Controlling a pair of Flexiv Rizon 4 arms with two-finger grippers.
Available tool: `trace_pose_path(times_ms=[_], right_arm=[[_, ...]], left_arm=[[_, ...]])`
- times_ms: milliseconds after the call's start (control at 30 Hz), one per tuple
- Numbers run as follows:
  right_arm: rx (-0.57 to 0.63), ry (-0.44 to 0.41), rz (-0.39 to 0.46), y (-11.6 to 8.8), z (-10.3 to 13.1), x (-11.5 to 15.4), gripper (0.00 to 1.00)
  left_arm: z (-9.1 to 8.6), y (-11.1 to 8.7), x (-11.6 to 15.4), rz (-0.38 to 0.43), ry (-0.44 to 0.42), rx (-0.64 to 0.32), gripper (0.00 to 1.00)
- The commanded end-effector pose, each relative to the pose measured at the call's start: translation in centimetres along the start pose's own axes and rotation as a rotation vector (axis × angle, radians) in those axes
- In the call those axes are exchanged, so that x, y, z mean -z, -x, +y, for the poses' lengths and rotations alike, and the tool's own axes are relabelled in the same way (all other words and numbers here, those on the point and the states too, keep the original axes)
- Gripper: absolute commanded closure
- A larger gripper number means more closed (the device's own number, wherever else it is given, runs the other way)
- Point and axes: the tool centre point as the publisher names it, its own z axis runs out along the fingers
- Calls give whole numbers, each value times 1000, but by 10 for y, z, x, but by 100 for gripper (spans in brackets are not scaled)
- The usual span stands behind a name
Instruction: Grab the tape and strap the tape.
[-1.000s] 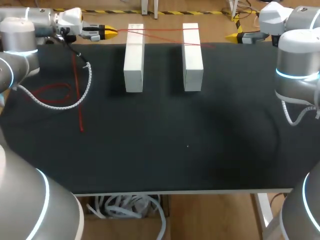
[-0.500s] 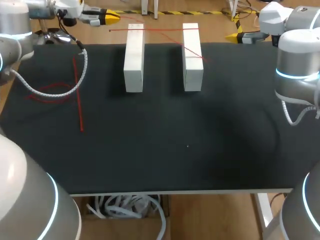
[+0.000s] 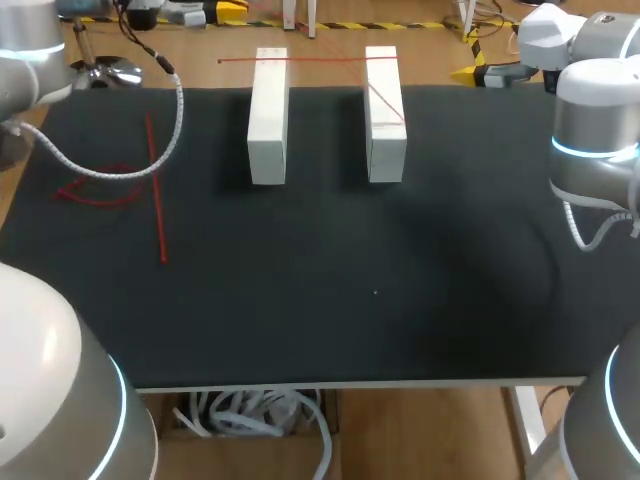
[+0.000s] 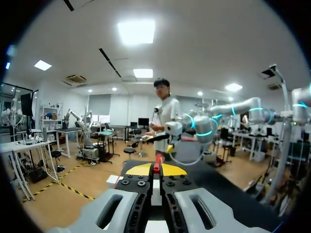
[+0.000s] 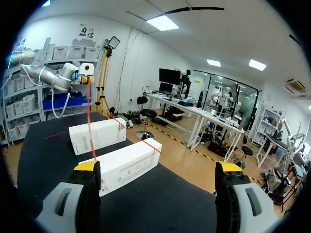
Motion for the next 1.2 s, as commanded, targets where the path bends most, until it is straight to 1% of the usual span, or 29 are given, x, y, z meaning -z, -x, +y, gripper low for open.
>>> trace_pose_path(times_ms=[33, 200, 267, 333, 367, 400, 833, 900, 1000, 1167, 1200], right_arm=[[0, 1, 0, 0, 0, 1, 0], [0, 1, 0, 0, 0, 1, 0], [0, 1, 0, 0, 0, 1, 0], [0, 1, 0, 0, 0, 1, 0], [0, 1, 0, 0, 0, 1, 0], [0, 1, 0, 0, 0, 1, 0], [0, 1, 0, 0, 0, 1, 0], [0, 1, 0, 0, 0, 1, 0], [0, 1, 0, 0, 0, 1, 0], [0, 1, 0, 0, 0, 1, 0], [0, 1, 0, 0, 0, 1, 0]], left_arm=[[-3, -7, -4, -609, -21, -6, 100], [-11, -8, -7, -607, -39, 1, 100], [-14, -10, -7, -607, -65, 18, 100], [-17, -11, -5, -609, -110, 41, 100], [-18, -12, -3, -612, -117, 39, 100], [-19, -12, -3, -606, -107, 24, 100], [-19, -12, -3, -606, -107, 24, 100], [-27, -10, -14, -531, -127, -33, 100], [-33, -4, -33, -375, -108, -71, 100], [-38, 4, -59, -168, -107, -78, 100], [-39, 5, -63, -140, -110, -85, 100]])
